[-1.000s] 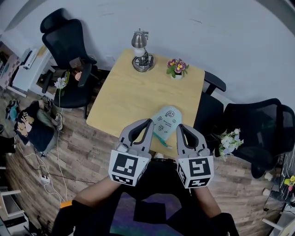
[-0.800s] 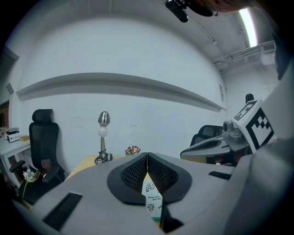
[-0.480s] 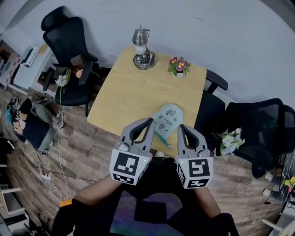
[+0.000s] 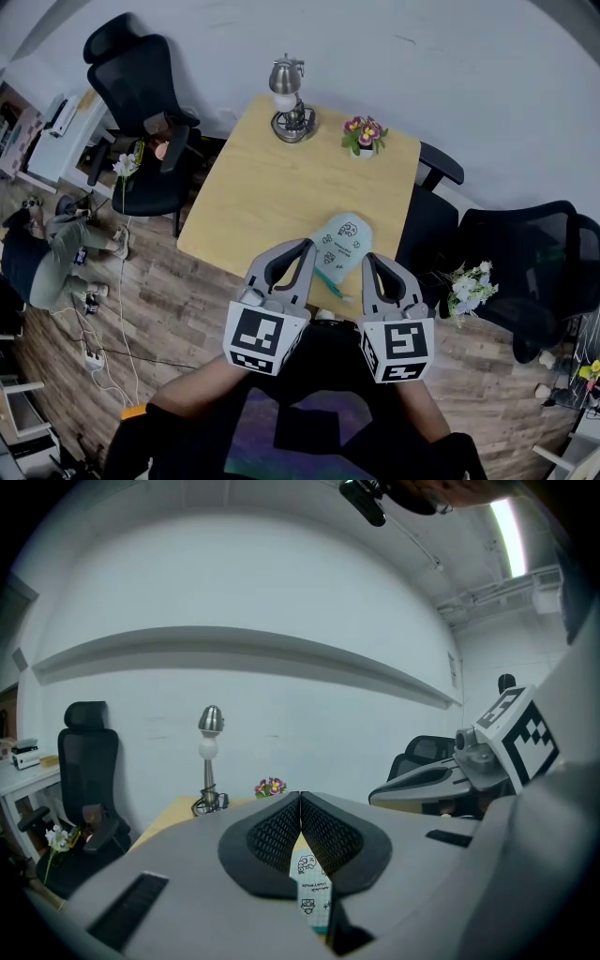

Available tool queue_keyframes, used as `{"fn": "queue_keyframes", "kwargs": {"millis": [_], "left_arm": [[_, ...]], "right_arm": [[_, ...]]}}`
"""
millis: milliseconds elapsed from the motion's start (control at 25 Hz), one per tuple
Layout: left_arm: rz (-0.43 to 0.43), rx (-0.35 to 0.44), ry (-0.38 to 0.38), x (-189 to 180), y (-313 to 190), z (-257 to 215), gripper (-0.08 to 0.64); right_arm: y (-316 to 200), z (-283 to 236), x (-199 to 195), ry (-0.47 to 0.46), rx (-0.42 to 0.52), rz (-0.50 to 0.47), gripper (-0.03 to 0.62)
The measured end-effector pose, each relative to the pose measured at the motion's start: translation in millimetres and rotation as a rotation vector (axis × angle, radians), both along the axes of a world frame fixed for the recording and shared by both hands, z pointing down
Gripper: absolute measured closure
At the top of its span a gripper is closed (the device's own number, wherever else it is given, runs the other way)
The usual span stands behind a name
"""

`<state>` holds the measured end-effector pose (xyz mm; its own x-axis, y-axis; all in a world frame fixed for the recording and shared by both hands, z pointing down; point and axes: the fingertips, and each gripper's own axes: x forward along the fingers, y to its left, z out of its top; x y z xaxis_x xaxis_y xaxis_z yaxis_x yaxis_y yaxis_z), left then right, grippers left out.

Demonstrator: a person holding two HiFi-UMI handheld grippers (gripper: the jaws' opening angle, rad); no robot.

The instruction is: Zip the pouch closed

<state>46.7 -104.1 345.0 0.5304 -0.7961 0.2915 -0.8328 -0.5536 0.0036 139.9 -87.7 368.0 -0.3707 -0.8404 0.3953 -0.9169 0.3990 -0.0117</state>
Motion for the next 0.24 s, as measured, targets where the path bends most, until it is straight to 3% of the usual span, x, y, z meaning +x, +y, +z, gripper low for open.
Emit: {"fn": "queue_keyframes", "kwargs": {"millis": [240], "left_arm": [[0.004,0.002,0.000,1.4,-2.1,-0.6,0.550]], "right_arm": [[-1.2,1.1,1.1,0.002,-0.005,0.001,0.578]]}}
